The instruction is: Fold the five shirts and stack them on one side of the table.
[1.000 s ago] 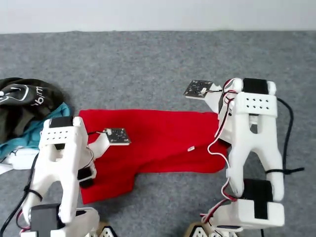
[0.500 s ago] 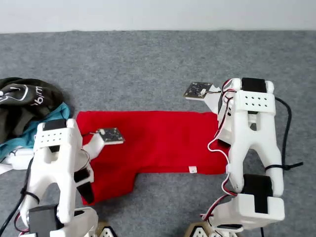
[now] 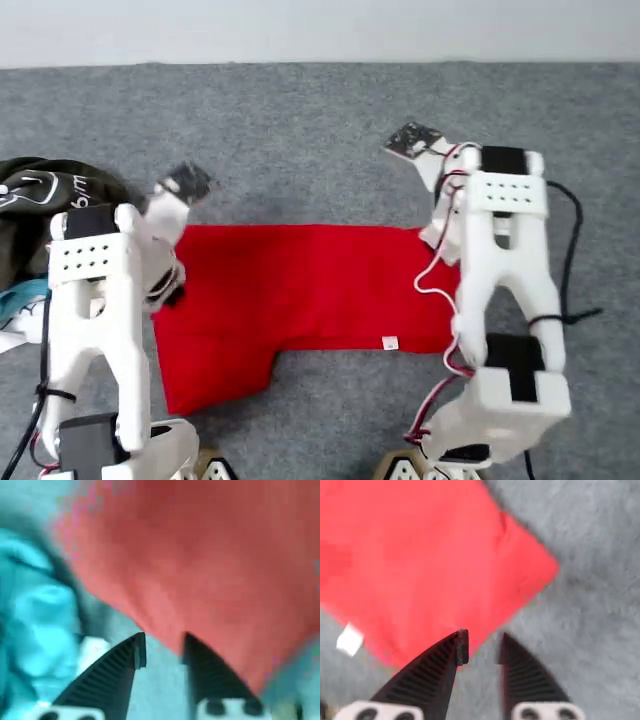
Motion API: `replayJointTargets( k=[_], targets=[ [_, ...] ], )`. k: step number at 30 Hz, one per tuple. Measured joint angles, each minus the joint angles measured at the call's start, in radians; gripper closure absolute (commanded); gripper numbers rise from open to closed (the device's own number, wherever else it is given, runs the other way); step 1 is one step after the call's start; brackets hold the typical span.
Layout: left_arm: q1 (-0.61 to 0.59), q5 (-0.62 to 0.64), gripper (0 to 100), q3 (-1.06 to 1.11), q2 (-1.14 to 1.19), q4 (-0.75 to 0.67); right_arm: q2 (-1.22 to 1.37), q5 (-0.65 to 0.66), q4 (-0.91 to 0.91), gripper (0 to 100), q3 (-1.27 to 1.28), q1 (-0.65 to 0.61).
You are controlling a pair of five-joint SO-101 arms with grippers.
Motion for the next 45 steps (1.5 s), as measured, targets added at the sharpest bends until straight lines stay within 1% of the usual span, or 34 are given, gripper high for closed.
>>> replayJointTargets(
  k=[3,8,11,15,19,24,27,31,34,37,41,45],
  targets=[
    [0.034,0.112,99,0.000,0.052,-0.141,0.080,-0.075,-0.094,99.0,0.000,-0.026],
    [0.086,0.212,99,-0.006,0.245,-0.287,0.206,-0.172,-0.255,98.8,0.000,-0.032],
    [0.083,0.235,99,-0.066,0.388,-0.334,0.276,-0.196,-0.336,98.8,0.000,-0.029],
    [0.054,0.242,99,-0.181,0.572,-0.336,0.334,-0.203,-0.397,98.8,-0.003,-0.009],
    [0.018,0.247,99,-0.304,0.661,-0.264,0.344,-0.203,-0.405,98.8,-0.005,0.006],
    [0.012,0.244,99,-0.353,0.649,-0.166,0.331,-0.206,-0.364,98.8,-0.026,0.006],
    [0.011,0.244,99,-0.353,0.572,-0.114,0.295,-0.204,-0.313,98.8,-0.029,-0.017],
    [0.011,0.245,98,-0.353,0.417,-0.049,0.201,-0.204,-0.236,98.8,-0.029,-0.086],
    [-0.015,0.245,98,-0.353,0.305,0.011,0.124,-0.204,-0.170,98.7,-0.029,-0.132],
    [-0.091,0.245,98,-0.353,0.218,0.063,0.060,-0.204,-0.097,98.7,-0.029,-0.178],
    [-0.241,0.236,98,-0.353,0.150,0.115,-0.006,-0.204,0.006,98.8,-0.029,-0.265],
    [-0.414,0.155,98,-0.353,0.138,0.150,-0.028,-0.204,0.094,98.8,-0.029,-0.382]
  ],
)
